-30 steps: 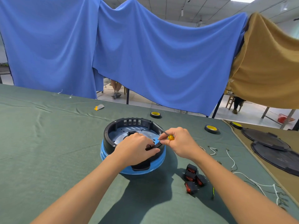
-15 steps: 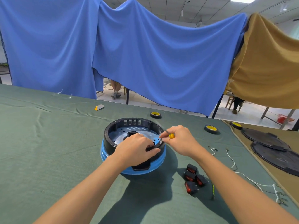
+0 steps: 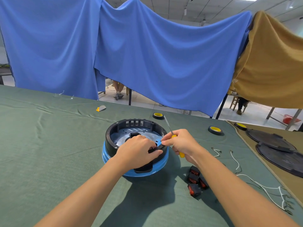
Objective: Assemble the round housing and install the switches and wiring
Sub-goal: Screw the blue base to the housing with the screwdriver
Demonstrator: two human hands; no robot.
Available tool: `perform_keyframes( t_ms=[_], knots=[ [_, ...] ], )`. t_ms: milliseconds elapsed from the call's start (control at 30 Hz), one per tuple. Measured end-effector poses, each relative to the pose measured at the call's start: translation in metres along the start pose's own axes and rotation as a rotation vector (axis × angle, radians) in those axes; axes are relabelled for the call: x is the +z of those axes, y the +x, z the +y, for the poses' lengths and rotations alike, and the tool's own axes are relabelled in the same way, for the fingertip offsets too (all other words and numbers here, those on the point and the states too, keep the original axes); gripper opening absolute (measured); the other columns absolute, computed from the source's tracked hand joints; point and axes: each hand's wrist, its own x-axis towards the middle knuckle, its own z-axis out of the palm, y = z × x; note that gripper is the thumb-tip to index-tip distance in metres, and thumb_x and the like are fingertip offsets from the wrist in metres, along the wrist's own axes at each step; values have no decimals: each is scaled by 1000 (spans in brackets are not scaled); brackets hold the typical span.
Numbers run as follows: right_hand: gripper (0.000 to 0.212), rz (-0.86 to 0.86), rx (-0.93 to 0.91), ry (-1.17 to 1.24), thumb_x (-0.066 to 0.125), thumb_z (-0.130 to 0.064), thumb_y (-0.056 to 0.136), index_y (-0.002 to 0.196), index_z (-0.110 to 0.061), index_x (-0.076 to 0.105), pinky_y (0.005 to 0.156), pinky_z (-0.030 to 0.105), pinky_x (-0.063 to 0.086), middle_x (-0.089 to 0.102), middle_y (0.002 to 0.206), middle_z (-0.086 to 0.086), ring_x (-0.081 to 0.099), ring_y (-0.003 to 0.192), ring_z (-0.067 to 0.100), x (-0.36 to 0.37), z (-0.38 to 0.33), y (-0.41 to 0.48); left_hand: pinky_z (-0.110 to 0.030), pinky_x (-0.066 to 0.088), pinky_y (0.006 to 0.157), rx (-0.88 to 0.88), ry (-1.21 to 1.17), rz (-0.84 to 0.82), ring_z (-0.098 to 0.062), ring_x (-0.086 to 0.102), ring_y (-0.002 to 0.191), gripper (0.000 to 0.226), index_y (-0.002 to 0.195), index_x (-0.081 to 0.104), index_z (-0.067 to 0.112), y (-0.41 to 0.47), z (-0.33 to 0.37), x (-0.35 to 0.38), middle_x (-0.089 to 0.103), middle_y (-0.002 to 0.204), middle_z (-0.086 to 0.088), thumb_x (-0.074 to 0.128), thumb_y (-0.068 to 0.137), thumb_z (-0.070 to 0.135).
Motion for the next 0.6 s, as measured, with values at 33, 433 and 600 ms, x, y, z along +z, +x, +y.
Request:
perform_keyframes(
  t_ms=[33, 433, 600],
  knots=[
    [5, -9, 34, 49, 70, -2, 82, 81, -7, 71, 44, 25, 33, 63, 79, 13, 38, 45, 12, 0, 1, 0, -27, 41, 58, 3, 2, 5, -16, 57, 69, 44, 78, 67, 20, 0, 0, 0, 62, 69, 3, 44, 96, 54],
    [5, -55, -86, 12, 70, -8, 87, 88, -10, 74, 49, 21, 39, 59, 63, -1, 46, 49, 6, -6, 12, -1, -19, 26, 51, -2, -6, 15, -13, 56, 67, 42, 82, 68, 21, -1, 3, -3, 59, 67, 6, 45, 96, 53],
    [6, -45, -326, -467, 70, -20, 88, 86, -20, 75, 56, 15, 36, 66, 75, -5, 53, 67, 3, -11, 5, 3, -20, 25, 49, -5, -10, 11, -14, 56, 66, 40, 83, 68, 23, -2, 4, -3, 53, 63, 9, 45, 96, 53]
  ],
)
